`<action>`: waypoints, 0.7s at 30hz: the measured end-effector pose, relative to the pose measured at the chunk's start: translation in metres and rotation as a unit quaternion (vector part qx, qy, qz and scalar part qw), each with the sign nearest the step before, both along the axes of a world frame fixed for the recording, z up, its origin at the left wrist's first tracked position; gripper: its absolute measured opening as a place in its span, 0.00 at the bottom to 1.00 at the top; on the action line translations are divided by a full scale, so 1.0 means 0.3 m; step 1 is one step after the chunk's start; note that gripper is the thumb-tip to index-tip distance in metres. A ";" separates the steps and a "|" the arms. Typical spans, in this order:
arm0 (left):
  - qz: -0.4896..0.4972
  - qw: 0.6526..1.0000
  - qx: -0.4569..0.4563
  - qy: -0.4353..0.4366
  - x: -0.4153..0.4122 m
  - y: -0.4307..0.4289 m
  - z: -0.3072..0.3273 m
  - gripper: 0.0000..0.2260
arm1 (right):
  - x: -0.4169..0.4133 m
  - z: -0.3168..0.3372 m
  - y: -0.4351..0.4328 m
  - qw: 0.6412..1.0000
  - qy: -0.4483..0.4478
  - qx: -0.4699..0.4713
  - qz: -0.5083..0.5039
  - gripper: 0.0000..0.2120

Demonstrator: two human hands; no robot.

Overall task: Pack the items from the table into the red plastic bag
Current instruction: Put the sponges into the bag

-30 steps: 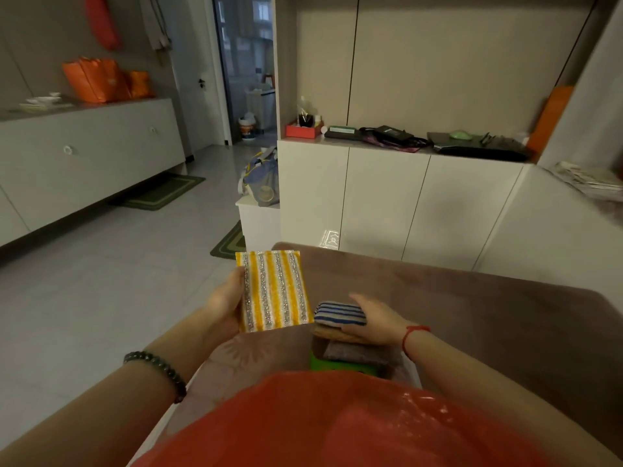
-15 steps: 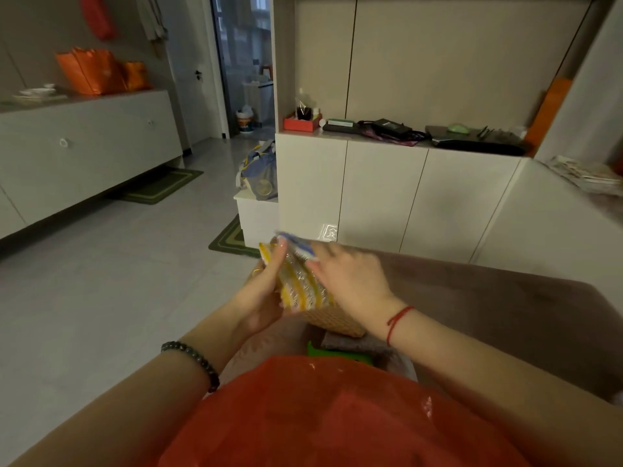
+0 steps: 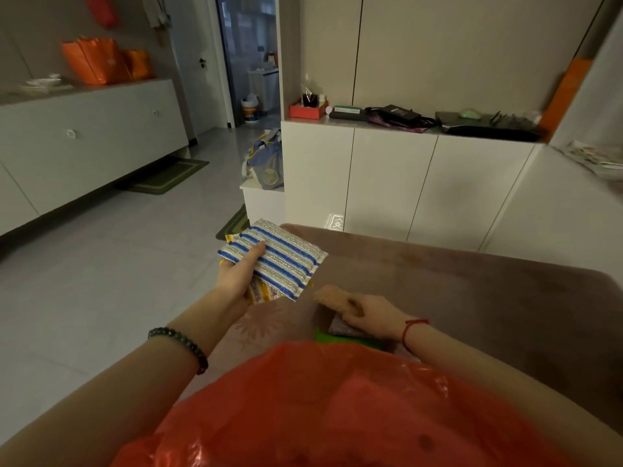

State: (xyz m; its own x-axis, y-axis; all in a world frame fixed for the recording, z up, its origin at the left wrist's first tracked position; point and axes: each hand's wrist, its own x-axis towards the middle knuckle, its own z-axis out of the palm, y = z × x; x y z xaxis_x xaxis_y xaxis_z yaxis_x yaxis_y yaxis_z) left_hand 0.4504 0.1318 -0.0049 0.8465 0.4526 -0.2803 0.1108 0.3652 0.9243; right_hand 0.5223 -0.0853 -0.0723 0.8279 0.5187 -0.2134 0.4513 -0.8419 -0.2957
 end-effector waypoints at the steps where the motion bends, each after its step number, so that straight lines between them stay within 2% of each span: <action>1: -0.003 1.000 -0.001 -0.002 0.000 -0.006 -0.004 0.12 | -0.004 -0.008 0.001 1.000 -0.015 0.009 0.005 0.15; 3: -0.010 1.000 -0.001 -0.003 -0.002 -0.017 -0.014 0.11 | 0.000 0.025 -0.002 0.998 -0.044 0.028 -0.019 0.11; 5: -0.016 1.000 0.013 0.001 -0.005 -0.027 -0.020 0.12 | 0.006 0.089 -0.013 0.983 -0.098 0.122 -0.101 0.11; 7: -0.017 0.999 0.027 -0.001 -0.004 -0.038 -0.022 0.15 | -0.005 0.179 -0.016 0.934 -0.187 0.260 -0.161 0.15; 9: -0.025 0.999 0.040 -0.018 -0.004 -0.056 -0.014 0.18 | -0.045 0.284 0.004 0.896 -0.298 0.318 -0.087 0.15; 10: -0.036 0.998 0.041 -0.032 -0.004 -0.071 -0.004 0.19 | -0.067 0.325 0.025 0.890 -0.341 0.301 -0.028 0.15; 12: -0.071 0.996 0.012 -0.058 -0.006 -0.105 0.020 0.26 | -0.108 0.348 0.082 0.895 -0.408 0.164 0.074 0.16; 13: -0.094 0.993 -0.005 -0.066 -0.009 -0.119 0.032 0.31 | -0.128 0.343 0.108 0.890 -0.436 0.094 0.097 0.17; 14: -0.113 0.991 -0.009 -0.066 -0.010 -0.129 0.040 0.34 | -0.142 0.332 0.125 0.884 -0.450 0.063 0.106 0.16; 16: -0.115 0.992 0.012 -0.050 -0.018 -0.131 0.042 0.35 | -0.164 0.320 0.132 0.890 -0.422 0.074 0.154 0.14; 18: -0.068 0.997 0.038 -0.017 -0.027 -0.110 0.030 0.25 | -0.170 0.334 0.110 0.912 -0.319 0.125 0.226 0.19; 20: -0.032 0.999 0.044 0.004 -0.029 -0.079 0.013 0.14 | -0.163 0.330 0.074 0.932 -0.237 0.198 0.189 0.19; 21: -0.024 0.999 0.041 0.011 -0.033 -0.063 0.007 0.13 | -0.140 0.299 0.044 0.939 -0.217 0.223 0.143 0.19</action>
